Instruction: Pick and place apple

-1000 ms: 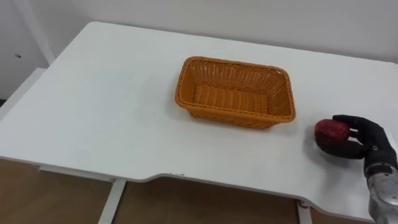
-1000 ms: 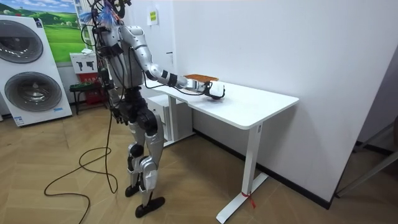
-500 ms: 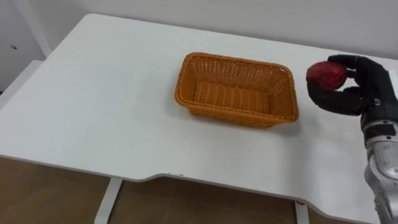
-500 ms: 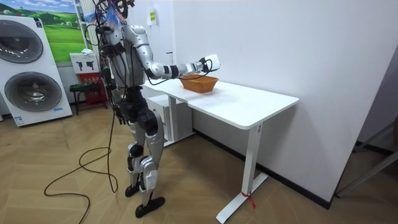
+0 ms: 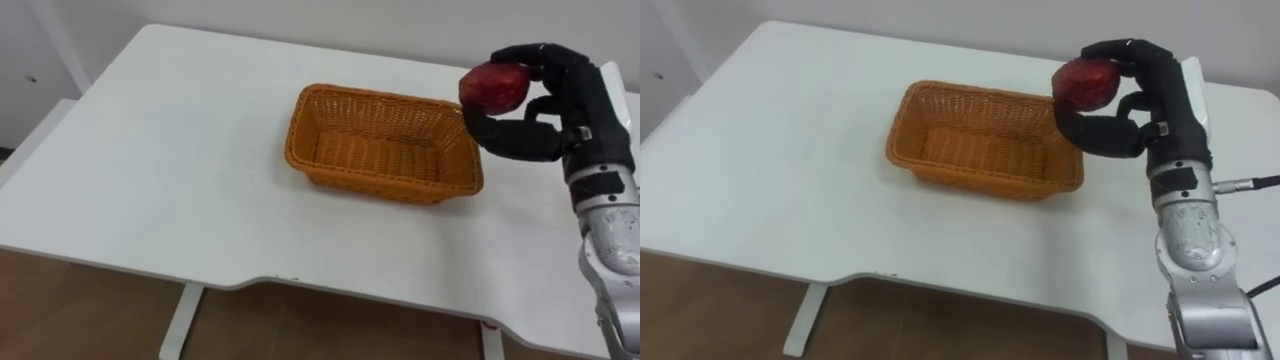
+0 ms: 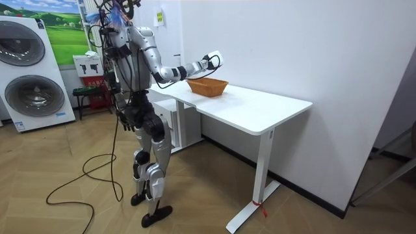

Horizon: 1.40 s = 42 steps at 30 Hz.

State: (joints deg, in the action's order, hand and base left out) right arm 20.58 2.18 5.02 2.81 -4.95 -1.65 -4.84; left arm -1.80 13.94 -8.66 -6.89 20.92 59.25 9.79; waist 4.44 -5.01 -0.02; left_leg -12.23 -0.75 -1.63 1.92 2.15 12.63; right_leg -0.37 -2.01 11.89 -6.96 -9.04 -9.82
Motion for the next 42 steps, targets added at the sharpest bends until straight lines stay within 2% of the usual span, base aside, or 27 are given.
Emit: trace_joint_plan(ticks=[3, 7, 8, 15, 18, 24, 30, 36, 42], right_arm=[[0.00, 0.68, -0.09, 0.00, 0.15, -0.47, 0.01, 0.00], [0.00, 2.48, -0.32, -0.76, 0.13, -0.46, 0.01, 0.00], [0.00, 2.55, -0.79, -1.13, 0.15, -0.46, 0.01, 0.00], [-0.01, 2.55, -1.67, -2.11, 1.48, 0.32, 0.05, 0.00], [0.00, 2.55, -1.65, -2.03, 1.49, 1.55, 1.24, 0.00], [0.00, 2.63, -1.63, -2.98, 0.47, 4.61, 1.24, 0.00], [0.01, 2.89, -0.93, -8.06, -2.96, 6.66, 1.19, 0.00], [0.04, 2.89, 6.54, -8.93, -10.29, 6.65, 0.56, 0.00], [0.10, 2.63, 15.27, -10.70, -22.54, 7.97, 0.37, 0.00]], left_arm=[[-0.24, 0.12, 0.00, -0.01, 0.02, 0.03, 0.00, 0.00], [-0.33, 0.16, 0.71, -0.09, 0.00, 0.47, 0.03, 0.00], [-0.38, 0.18, 0.93, -0.09, 0.01, 0.46, 0.01, 0.00], [-0.79, 0.10, 0.94, -0.16, 0.00, 0.25, -0.08, 0.00], [-0.79, 0.15, 0.94, -0.16, 0.04, 0.13, -0.09, 0.00], [-0.79, 0.28, 1.60, 0.03, 0.01, 0.15, -0.06, 0.00], [-0.73, 0.46, 2.02, 0.03, -0.01, 0.44, -0.05, 0.00], [-0.26, 1.31, -1.34, -0.19, -0.03, 0.39, -0.05, 0.00], [-0.38, 3.00, -3.96, -1.59, -0.05, 0.09, -0.06, 0.00]], waist=[[0.04, -0.17, -0.01], [0.64, -0.19, -0.42], [0.83, -0.18, -0.40], [0.53, -0.08, -0.63], [0.44, -0.02, -0.66], [0.51, 0.03, -0.61], [0.62, 0.44, -0.51], [0.73, 1.39, -0.30], [-0.09, 4.63, 0.25]], left_leg=[[0.00, 0.08, -0.01, 0.00, -0.06, 0.00], [0.01, 0.52, -0.04, -0.01, -0.02, 0.11], [0.01, 0.71, -0.04, -0.01, -0.01, 0.16], [0.01, 1.04, -0.10, -0.01, -0.21, 0.31], [0.02, 1.17, -0.09, -0.03, -0.48, 0.58], [0.02, 1.14, -0.10, -0.03, -0.52, 0.69], [0.02, 1.19, -0.11, -0.03, -0.55, 0.88], [0.02, 1.16, -0.08, -0.04, -0.47, 0.86], [0.02, 1.00, -0.09, -0.04, -0.50, 0.81]], right_leg=[[0.00, 0.00, 0.00, 0.02, -0.04, 0.01], [0.00, 0.00, 0.00, -0.27, -0.38, 0.07], [0.00, 0.01, 0.00, -0.36, -0.40, 0.07], [0.00, -0.01, 0.00, -0.40, -0.41, 0.07], [0.00, 0.02, 0.00, -0.31, -0.40, 0.10], [0.00, -0.01, 0.00, -0.26, -0.72, 0.08], [0.01, -0.04, -0.01, -0.33, -0.87, 0.07], [0.00, -0.05, -0.01, -0.44, -1.14, 0.12], [-0.01, -0.05, -0.01, -0.36, -1.04, 0.04]], base=[[0.00], [0.05], [0.08], [0.01], [0.02], [0.00], [0.01], [0.01], [-0.01]])
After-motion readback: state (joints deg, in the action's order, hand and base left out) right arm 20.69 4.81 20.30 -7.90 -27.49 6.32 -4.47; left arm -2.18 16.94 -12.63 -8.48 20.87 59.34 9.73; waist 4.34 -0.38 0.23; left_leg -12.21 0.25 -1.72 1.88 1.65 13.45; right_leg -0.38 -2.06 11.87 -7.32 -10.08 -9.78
